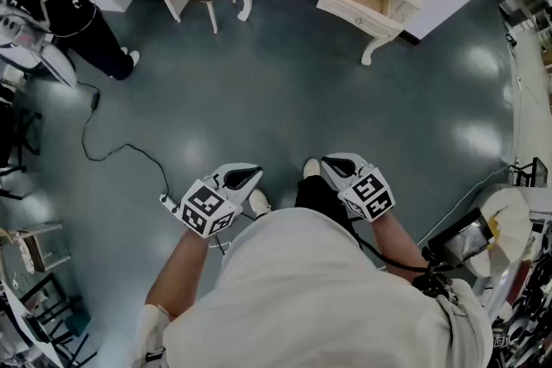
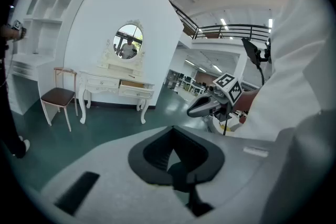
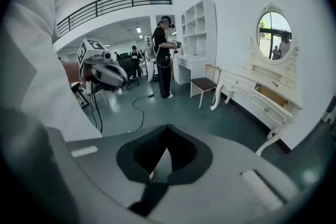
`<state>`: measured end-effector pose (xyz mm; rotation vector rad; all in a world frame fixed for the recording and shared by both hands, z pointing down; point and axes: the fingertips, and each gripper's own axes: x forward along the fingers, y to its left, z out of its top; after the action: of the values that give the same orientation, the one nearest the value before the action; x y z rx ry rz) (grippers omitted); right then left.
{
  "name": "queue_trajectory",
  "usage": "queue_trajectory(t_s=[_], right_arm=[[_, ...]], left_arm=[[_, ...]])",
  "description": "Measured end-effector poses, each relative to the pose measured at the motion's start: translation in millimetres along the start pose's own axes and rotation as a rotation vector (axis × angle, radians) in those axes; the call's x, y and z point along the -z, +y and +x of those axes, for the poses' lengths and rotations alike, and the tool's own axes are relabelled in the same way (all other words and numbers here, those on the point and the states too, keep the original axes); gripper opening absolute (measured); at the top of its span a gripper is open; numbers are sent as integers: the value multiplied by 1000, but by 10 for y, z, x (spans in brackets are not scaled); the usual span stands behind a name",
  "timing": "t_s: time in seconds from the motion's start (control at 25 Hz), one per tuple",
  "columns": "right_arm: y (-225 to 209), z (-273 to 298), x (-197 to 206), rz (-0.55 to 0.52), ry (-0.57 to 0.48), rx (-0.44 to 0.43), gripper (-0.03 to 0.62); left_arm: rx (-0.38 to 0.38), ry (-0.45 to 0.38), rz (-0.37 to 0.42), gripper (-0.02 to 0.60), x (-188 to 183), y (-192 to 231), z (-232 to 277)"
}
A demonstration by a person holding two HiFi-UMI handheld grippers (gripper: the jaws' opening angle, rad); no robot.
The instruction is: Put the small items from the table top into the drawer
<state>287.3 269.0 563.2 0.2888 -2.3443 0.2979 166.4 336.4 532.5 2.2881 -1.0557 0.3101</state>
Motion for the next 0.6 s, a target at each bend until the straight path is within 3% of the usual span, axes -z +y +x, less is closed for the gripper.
queue_trajectory(t_s=[0.36,0.6], right_arm=[[-304,111,-278,27,-23,47,0],[-1136,389,-767,35,-67,16,0]], left_arm=[[39,-26,43,2,-464,251,130],[23,34,78,2,-1129,715,508]])
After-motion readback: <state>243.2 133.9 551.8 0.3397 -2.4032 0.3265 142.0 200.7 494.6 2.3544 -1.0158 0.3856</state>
